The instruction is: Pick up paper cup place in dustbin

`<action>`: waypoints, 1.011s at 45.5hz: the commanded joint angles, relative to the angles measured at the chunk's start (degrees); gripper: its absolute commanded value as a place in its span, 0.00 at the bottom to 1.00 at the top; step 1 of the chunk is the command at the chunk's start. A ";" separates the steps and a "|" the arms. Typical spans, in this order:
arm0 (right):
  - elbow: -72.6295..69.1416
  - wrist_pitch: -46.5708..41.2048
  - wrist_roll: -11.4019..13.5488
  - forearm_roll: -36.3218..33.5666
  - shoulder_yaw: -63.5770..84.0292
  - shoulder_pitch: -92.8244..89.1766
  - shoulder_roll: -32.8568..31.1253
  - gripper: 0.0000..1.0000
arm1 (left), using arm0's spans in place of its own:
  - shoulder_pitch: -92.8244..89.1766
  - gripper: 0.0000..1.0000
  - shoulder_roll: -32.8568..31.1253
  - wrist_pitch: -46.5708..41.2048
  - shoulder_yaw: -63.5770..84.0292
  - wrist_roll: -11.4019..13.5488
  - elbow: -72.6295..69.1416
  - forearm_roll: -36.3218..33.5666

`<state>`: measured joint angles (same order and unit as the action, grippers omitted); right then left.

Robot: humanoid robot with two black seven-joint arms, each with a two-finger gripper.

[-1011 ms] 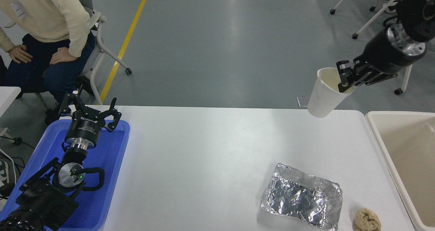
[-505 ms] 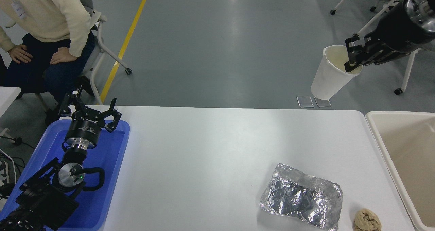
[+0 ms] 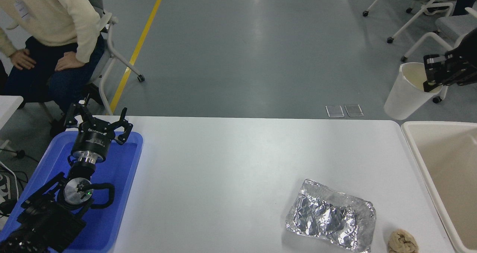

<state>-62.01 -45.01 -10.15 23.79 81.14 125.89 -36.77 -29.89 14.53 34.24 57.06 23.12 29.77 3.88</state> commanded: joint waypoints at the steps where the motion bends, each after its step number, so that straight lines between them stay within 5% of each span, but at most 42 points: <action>1: 8.82 0.01 0.05 4.34 0.33 -9.50 -7.43 0.00 | 0.01 1.00 -0.03 -0.05 -0.02 0.09 0.02 0.07; 17: 18.15 0.01 0.05 4.25 -9.41 -32.71 -12.62 0.00 | 0.01 1.00 -0.03 -0.05 -0.02 0.00 0.02 0.07; 31: 21.05 24.15 0.13 3.37 -15.93 -47.65 -12.97 0.00 | 0.01 1.00 -0.03 -0.05 -0.02 0.09 0.02 -0.02; 37: 22.89 34.27 0.13 -3.21 -19.44 -56.09 -12.97 0.00 | 0.01 1.00 -0.03 -0.05 -0.02 0.09 0.02 -0.01; 46: 33.08 36.74 1.45 -6.65 -21.99 -65.23 -8.67 0.00 | 0.01 1.00 -0.03 -0.05 -0.02 0.09 0.02 0.07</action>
<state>-38.05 -15.90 -9.77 21.56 62.95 72.34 -48.68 -29.88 14.50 34.19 57.06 23.18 29.80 3.88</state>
